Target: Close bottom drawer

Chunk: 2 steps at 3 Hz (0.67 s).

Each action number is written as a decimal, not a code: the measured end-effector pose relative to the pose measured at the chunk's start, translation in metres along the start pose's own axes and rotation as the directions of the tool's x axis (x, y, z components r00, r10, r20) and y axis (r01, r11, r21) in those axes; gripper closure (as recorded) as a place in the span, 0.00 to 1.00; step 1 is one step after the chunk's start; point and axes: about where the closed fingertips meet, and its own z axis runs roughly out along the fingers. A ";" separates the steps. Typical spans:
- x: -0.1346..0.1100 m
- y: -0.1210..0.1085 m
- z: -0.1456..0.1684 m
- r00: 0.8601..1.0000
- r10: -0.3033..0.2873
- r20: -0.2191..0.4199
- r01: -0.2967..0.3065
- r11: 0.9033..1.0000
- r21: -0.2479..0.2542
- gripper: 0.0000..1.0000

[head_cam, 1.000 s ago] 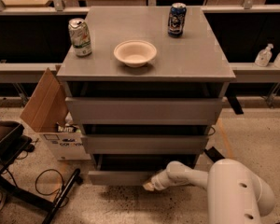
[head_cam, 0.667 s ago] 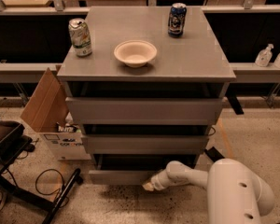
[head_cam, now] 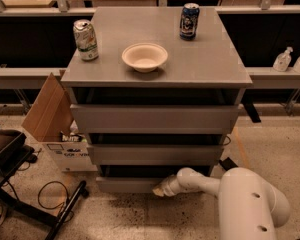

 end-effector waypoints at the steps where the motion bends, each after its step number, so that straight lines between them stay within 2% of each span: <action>1: -0.004 -0.006 0.003 1.000 0.020 0.003 -0.020 0.999 0.028 1.00; 2: -0.003 -0.004 0.004 1.000 0.019 0.001 -0.019 1.000 0.023 0.82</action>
Offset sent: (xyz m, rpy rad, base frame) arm 0.0063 -0.0003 -0.0012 -0.0093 -0.0047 -0.0268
